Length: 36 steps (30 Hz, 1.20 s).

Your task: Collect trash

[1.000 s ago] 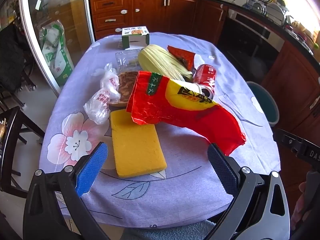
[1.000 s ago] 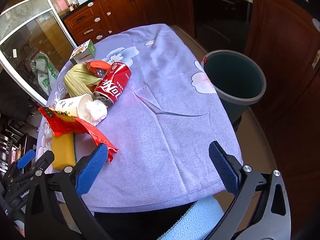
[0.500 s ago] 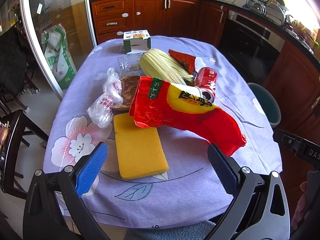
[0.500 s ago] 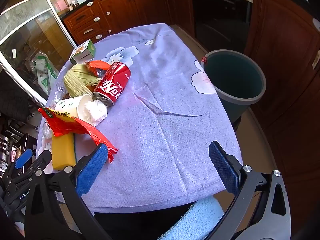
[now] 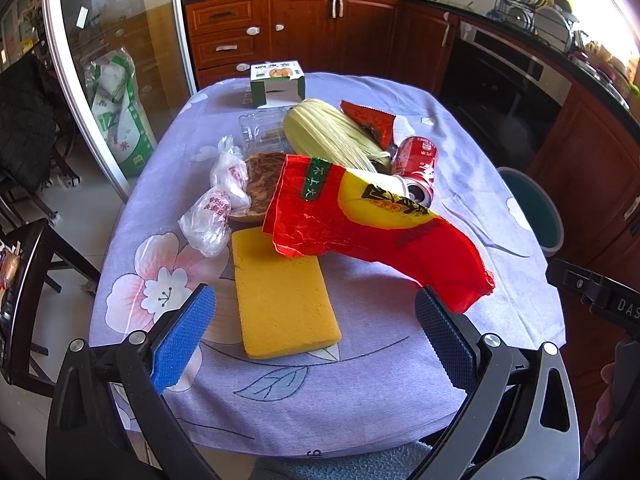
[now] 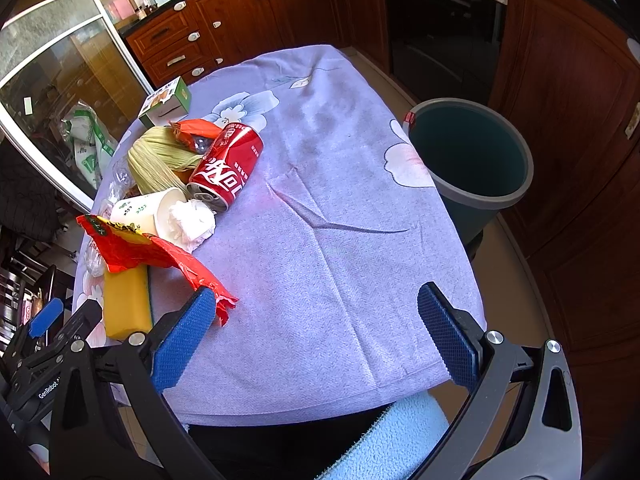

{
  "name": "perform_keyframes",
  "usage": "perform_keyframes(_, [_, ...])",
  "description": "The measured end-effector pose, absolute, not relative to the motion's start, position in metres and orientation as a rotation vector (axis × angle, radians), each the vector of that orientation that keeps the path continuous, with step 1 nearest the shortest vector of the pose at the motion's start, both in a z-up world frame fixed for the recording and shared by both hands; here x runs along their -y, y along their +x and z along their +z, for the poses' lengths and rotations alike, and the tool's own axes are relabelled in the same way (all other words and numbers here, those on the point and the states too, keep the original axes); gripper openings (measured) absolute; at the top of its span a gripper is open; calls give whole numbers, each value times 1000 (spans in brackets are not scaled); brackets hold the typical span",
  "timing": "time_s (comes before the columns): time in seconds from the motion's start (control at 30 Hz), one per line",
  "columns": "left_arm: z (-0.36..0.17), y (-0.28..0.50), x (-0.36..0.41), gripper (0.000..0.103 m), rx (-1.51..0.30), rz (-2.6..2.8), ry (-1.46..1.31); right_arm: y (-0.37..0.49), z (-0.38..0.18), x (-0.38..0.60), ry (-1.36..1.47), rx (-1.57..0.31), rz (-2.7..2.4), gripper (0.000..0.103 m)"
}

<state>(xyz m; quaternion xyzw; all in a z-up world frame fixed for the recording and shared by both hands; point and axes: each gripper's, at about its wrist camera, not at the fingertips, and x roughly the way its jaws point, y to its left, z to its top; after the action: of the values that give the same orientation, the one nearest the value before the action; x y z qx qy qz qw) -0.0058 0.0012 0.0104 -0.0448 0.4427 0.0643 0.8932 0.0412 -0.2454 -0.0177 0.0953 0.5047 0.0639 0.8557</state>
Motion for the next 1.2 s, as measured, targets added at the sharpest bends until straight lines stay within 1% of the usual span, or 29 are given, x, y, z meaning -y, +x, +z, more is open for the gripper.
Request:
perform_keyframes(0.77, [12, -7, -3, 100, -919, 138, -95, 41, -16, 243, 197, -1065, 141, 97])
perform_keyframes(1.2, [6, -7, -12, 100, -931, 155, -116, 42, -10, 233, 158, -1010, 233, 97])
